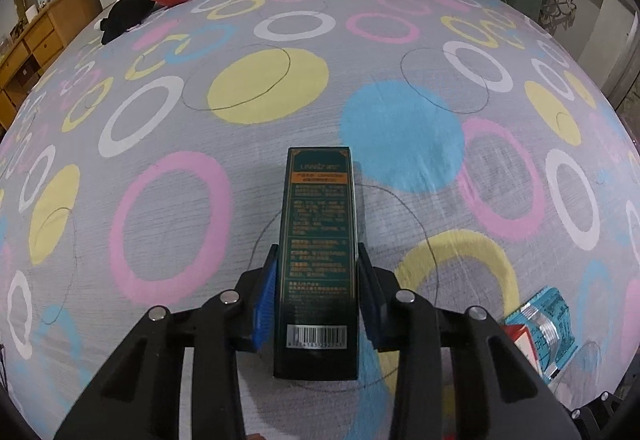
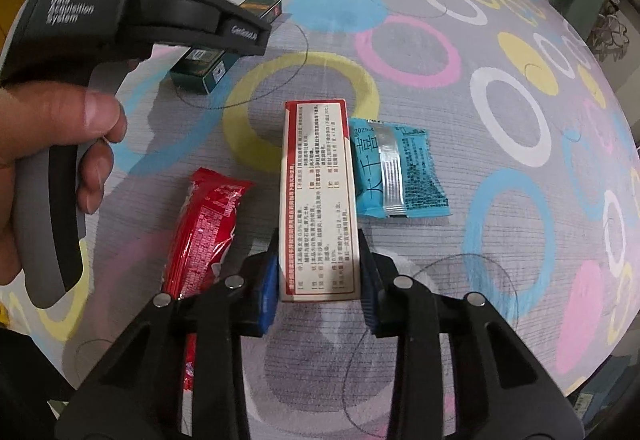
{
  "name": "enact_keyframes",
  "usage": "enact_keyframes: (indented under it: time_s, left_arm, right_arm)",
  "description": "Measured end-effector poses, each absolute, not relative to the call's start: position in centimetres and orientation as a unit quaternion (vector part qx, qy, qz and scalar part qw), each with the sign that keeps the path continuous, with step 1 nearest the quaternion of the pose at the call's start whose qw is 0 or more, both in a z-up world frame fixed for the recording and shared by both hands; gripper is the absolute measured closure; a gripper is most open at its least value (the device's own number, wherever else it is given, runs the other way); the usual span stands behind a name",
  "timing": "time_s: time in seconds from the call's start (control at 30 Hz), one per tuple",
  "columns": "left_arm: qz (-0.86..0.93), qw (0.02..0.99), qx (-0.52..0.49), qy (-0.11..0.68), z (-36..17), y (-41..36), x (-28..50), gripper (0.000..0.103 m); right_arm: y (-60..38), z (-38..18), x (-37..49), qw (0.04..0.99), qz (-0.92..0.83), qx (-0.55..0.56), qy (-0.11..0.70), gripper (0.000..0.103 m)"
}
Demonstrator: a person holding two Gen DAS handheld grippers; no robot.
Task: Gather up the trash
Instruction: 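Close the left tool on the green box while the right tool grasps the white box, then lift the green box with the left tool while the right tool carries the white box toward the bag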
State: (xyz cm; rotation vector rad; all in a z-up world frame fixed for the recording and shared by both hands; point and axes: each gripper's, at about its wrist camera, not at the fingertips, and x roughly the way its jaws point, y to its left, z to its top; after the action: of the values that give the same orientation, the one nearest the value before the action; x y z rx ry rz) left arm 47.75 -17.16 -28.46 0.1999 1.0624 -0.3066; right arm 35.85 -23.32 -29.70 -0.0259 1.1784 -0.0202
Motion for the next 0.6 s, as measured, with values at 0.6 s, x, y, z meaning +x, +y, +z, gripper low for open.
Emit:
enact_keyframes:
  time_s: [0.6]
  left_arm:
    - [-0.147,0.849,0.073,0.503,-26.3,-15.2,46.6,0.068]
  right_arm:
    - [-23.9,-27.5,32.9,0.841,0.001,-0.012,0.541,0.071]
